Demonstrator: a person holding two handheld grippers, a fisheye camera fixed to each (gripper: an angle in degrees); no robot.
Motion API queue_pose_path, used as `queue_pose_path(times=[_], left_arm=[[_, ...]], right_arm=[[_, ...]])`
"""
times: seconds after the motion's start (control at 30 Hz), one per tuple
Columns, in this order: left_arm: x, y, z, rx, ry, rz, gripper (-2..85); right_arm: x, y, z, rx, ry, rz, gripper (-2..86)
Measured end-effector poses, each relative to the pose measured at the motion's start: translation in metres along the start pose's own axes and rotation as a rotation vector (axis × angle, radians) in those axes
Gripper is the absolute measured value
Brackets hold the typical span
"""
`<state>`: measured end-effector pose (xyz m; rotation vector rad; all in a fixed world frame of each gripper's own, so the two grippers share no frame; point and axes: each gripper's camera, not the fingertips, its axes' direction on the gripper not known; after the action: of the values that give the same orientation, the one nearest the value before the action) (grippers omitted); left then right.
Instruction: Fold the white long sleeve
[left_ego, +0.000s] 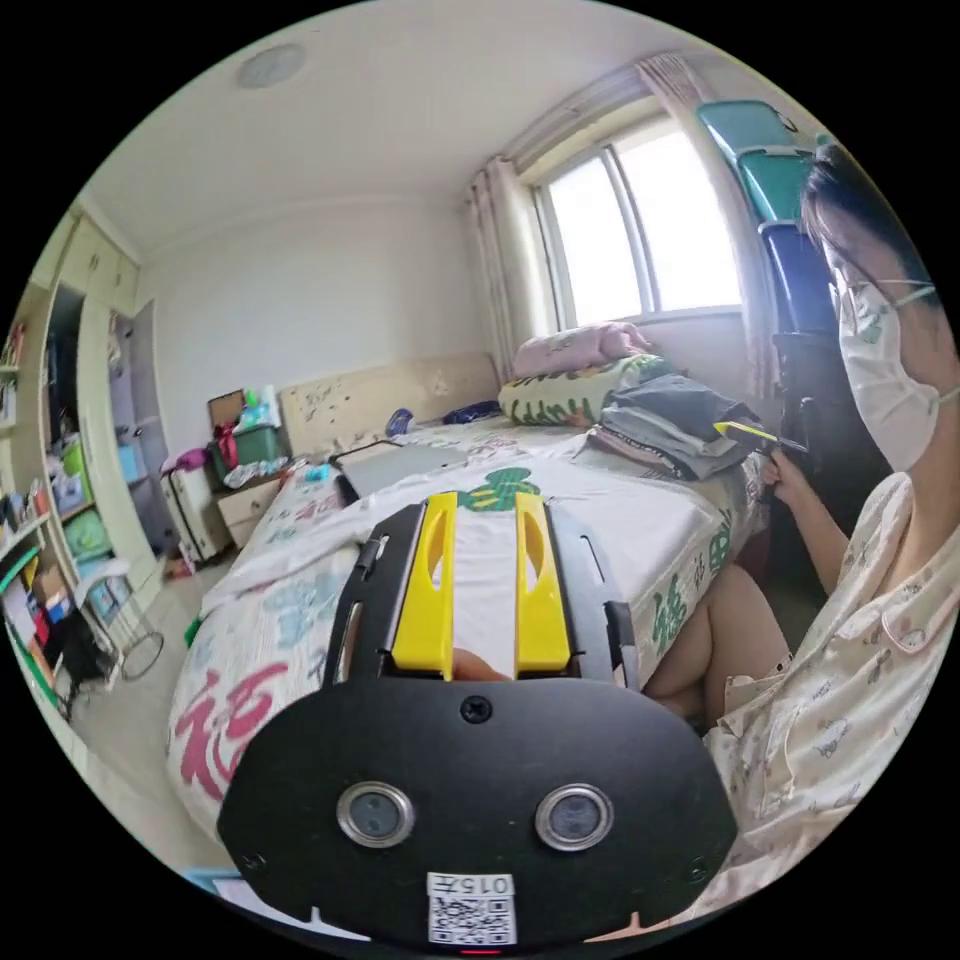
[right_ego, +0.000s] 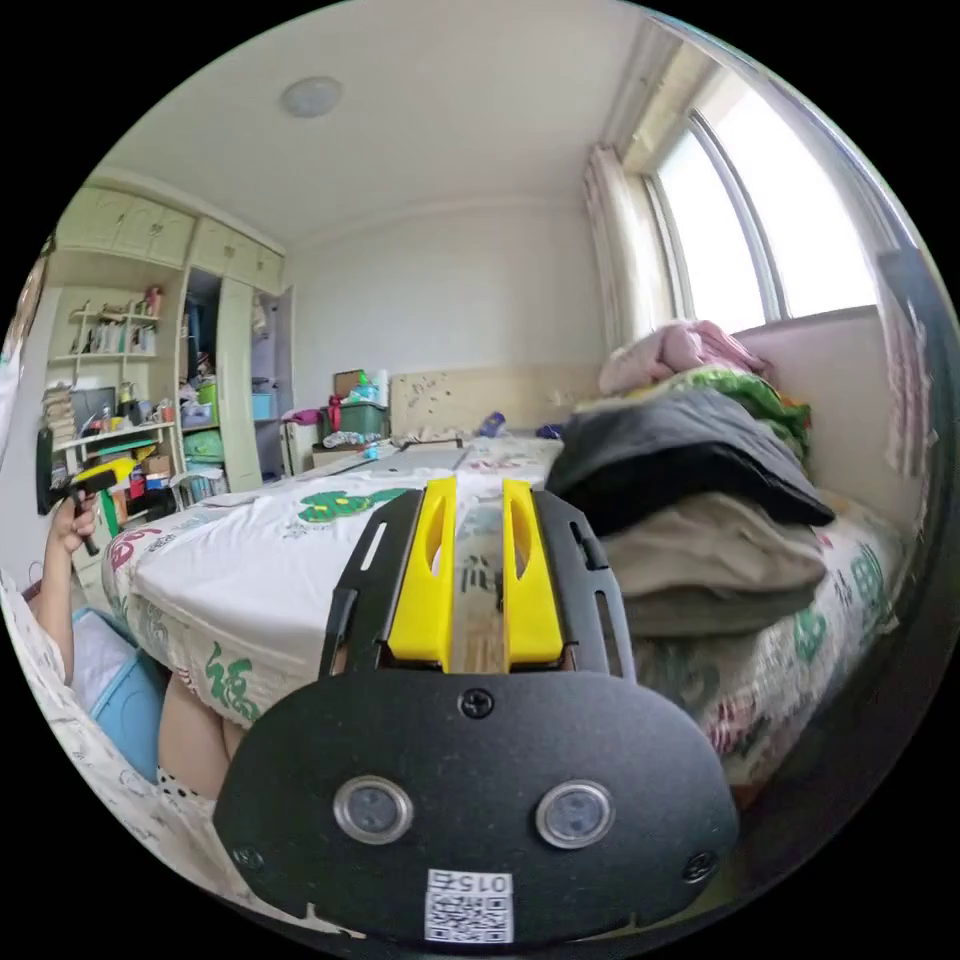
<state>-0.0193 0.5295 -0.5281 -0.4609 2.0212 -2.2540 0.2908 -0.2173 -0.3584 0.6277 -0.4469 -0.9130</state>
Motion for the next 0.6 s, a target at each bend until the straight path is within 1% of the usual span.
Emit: queue_pose_path(times=[0.07, 0.1, 0.17, 0.2, 0.23, 0.27, 0.3, 0.37, 0.47, 0.6], left_arm=[[0.001, -0.071, 0.094, -0.009, 0.140, 0.092, 9.2], [0.001, -0.088, 0.121, -0.024, 0.178, 0.107, 9.3], [0.009, -0.152, 0.230, -0.110, 0.301, 0.152, 10.6], [0.013, -0.166, 0.257, -0.133, 0.323, 0.166, 10.9], [0.022, -0.190, 0.311, -0.177, 0.357, 0.185, 11.3], [0.030, -0.208, 0.362, -0.216, 0.389, 0.204, 11.5], [0.035, -0.215, 0.387, -0.237, 0.403, 0.214, 11.6], [0.050, -0.234, 0.476, -0.350, 0.439, 0.256, 12.2], [0.053, -0.242, 0.551, -0.446, 0.490, 0.258, 12.3], [0.049, -0.242, 0.599, -0.497, 0.537, 0.234, 11.5]], right_arm=[[-0.008, -0.045, 0.039, -0.038, -0.044, -0.008, 8.2], [-0.010, -0.056, 0.050, -0.056, -0.061, -0.006, 8.3], [-0.007, -0.096, 0.095, -0.119, -0.139, 0.053, 9.2], [-0.004, -0.105, 0.107, -0.133, -0.150, 0.081, 9.3], [0.002, -0.122, 0.131, -0.163, -0.148, 0.133, 9.6], [0.008, -0.137, 0.155, -0.198, -0.109, 0.178, 9.9], [0.011, -0.144, 0.167, -0.218, -0.083, 0.194, 10.0], [0.023, -0.169, 0.215, -0.316, 0.054, 0.243, 10.1], [0.044, -0.195, 0.258, -0.400, 0.122, 0.325, 10.3], [0.071, -0.227, 0.296, -0.441, 0.140, 0.436, 11.0]])
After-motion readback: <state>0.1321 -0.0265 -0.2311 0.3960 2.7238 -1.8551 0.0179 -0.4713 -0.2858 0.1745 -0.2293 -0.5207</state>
